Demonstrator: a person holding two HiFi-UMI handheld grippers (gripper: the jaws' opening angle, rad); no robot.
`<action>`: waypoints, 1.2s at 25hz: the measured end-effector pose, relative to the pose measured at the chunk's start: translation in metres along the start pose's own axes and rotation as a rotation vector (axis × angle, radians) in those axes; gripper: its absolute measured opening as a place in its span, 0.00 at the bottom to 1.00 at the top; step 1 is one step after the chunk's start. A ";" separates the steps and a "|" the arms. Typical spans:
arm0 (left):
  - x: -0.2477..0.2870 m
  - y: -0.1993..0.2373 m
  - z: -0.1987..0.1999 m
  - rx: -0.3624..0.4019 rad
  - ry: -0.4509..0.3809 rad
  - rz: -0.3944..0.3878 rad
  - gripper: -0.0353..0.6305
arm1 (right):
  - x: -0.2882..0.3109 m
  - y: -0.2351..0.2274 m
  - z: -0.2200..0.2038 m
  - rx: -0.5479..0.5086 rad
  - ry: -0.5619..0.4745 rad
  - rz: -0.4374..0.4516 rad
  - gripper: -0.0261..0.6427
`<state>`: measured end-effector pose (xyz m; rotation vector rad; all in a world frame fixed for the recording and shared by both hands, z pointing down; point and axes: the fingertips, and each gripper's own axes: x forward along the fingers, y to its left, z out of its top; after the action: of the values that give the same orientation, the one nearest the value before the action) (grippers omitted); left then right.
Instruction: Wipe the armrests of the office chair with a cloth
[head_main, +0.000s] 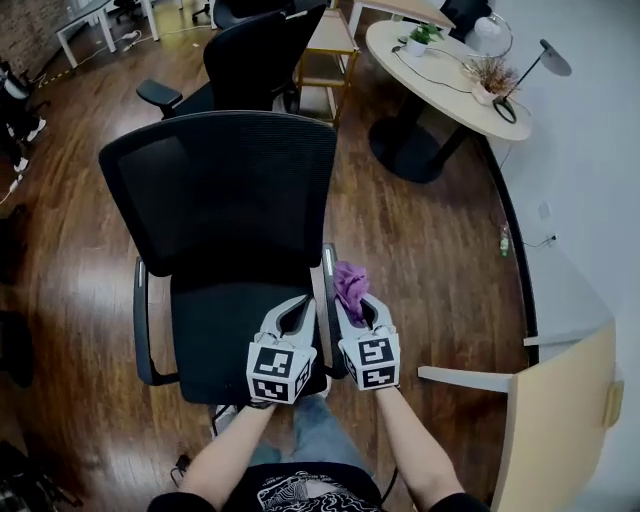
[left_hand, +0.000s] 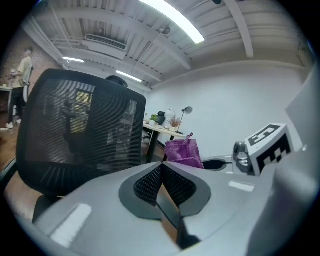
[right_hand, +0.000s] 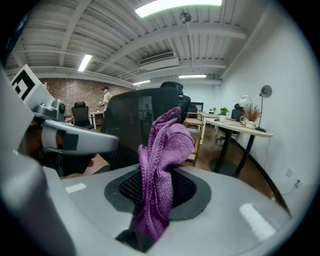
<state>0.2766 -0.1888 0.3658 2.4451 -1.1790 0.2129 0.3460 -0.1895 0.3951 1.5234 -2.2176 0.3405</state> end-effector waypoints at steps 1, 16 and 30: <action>0.005 0.004 -0.002 -0.012 -0.001 0.034 0.06 | 0.011 -0.009 -0.003 -0.021 0.011 0.029 0.18; 0.035 0.045 -0.037 -0.118 0.058 0.307 0.06 | 0.144 -0.050 -0.031 -0.344 0.100 0.304 0.18; 0.019 0.032 -0.062 -0.130 0.072 0.300 0.06 | 0.120 -0.029 -0.055 -0.354 0.128 0.351 0.18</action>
<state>0.2668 -0.1930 0.4375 2.1249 -1.4751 0.2990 0.3470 -0.2756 0.4998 0.9061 -2.2891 0.1318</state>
